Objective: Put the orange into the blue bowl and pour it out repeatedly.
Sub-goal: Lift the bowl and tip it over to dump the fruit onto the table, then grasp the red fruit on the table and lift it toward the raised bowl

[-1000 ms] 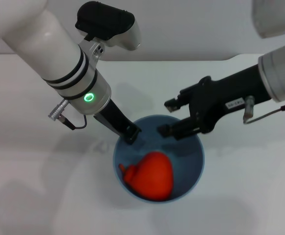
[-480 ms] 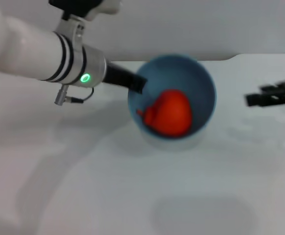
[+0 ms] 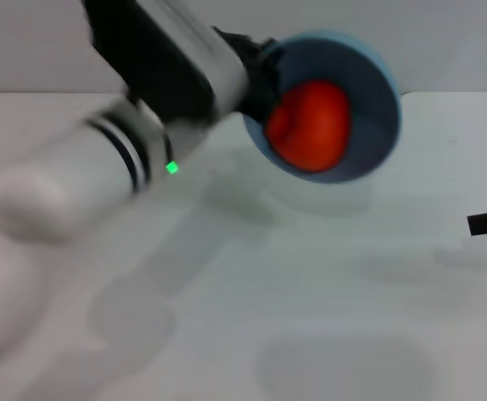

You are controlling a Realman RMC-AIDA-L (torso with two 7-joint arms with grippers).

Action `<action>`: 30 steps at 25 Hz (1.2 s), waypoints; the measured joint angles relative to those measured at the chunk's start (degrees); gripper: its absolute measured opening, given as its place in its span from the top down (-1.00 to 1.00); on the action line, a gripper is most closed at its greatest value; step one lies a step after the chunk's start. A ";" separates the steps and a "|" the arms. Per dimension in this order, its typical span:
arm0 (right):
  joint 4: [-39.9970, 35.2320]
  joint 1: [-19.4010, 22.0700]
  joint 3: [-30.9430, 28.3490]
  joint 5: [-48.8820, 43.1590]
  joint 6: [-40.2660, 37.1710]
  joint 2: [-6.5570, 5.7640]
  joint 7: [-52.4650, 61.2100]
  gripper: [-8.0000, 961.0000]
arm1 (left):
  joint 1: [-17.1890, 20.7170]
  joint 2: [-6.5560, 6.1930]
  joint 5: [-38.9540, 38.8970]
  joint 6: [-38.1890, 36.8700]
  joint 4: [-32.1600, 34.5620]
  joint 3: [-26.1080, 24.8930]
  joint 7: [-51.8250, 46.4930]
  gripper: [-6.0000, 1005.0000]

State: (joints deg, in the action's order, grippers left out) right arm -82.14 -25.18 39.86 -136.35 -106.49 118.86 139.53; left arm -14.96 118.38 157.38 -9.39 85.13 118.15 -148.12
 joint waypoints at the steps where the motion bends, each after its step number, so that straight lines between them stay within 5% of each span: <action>1: 0.12 0.07 -0.51 -0.01 -0.04 0.00 0.23 -0.32 | 0.45 0.14 2.07 2.62 -0.77 1.34 0.51 0.99; 4: 0.21 0.33 -2.76 -0.04 -0.24 -0.03 0.64 -0.32 | 1.75 0.53 8.09 13.59 -6.03 7.79 7.31 0.99; 10: 0.23 0.58 -3.85 -0.06 -0.56 -0.08 0.65 -0.32 | 1.96 0.58 7.63 24.14 -12.03 12.20 19.79 0.99; 11: 0.24 0.60 -3.86 -0.06 -0.57 -0.09 0.66 -0.32 | 2.14 0.64 3.65 32.52 -16.06 15.59 29.61 0.99; 15: 0.24 0.73 -3.89 0.01 -0.57 -0.05 0.65 -0.32 | 1.07 0.67 -7.45 45.65 -21.79 21.44 44.70 0.99; 19: 0.23 0.62 -3.70 0.34 -0.56 -0.02 0.66 -0.32 | -1.11 0.72 -17.32 50.67 -24.43 24.81 50.43 0.99; 22: 0.23 0.36 -3.07 0.43 -0.56 -0.03 0.34 -0.32 | -1.77 0.70 -21.96 49.17 -23.82 24.68 50.48 0.99; 23: 0.24 0.26 -2.79 0.48 -0.56 -0.03 0.26 -0.32 | -2.33 0.52 -30.70 44.26 -20.14 22.49 50.62 0.99; 25: 0.29 0.17 -1.96 0.57 -0.56 -0.03 0.19 -0.32 | -2.11 0.29 -35.10 39.67 -16.99 19.63 50.91 0.99; 30: 0.64 -0.30 0.85 0.65 -0.52 -0.02 0.12 -0.32 | -1.04 0.12 -49.06 7.93 -6.84 0.46 48.98 0.99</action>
State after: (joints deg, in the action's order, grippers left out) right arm -81.50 -25.48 40.72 -135.70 -107.01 118.83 139.65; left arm -16.00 118.50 108.32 -1.47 78.29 118.61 -99.14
